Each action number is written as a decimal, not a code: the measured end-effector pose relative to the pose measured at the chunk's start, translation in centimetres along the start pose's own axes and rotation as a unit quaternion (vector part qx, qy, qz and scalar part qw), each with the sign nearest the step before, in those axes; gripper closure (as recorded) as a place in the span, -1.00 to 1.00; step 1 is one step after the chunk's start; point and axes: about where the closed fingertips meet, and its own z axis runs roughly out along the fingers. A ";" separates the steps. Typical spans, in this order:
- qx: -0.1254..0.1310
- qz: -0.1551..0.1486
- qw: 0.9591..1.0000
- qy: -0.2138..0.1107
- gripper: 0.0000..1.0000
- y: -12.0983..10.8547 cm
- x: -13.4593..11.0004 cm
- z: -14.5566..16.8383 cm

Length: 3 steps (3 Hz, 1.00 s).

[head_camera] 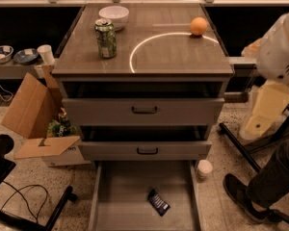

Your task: Pick rxbar blueberry from bottom drawer and place on counter

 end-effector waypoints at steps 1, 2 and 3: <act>-0.004 0.017 1.000 -0.018 -1.00 2.1 -0.8 5.1; -0.006 0.032 0.999 -0.016 -1.00 4.7 -1.3 11.7; 0.000 0.059 0.998 0.001 -1.00 7.5 -0.3 18.3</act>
Offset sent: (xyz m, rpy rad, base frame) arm 0.0000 0.0767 -0.2495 0.0656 0.0013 -0.1019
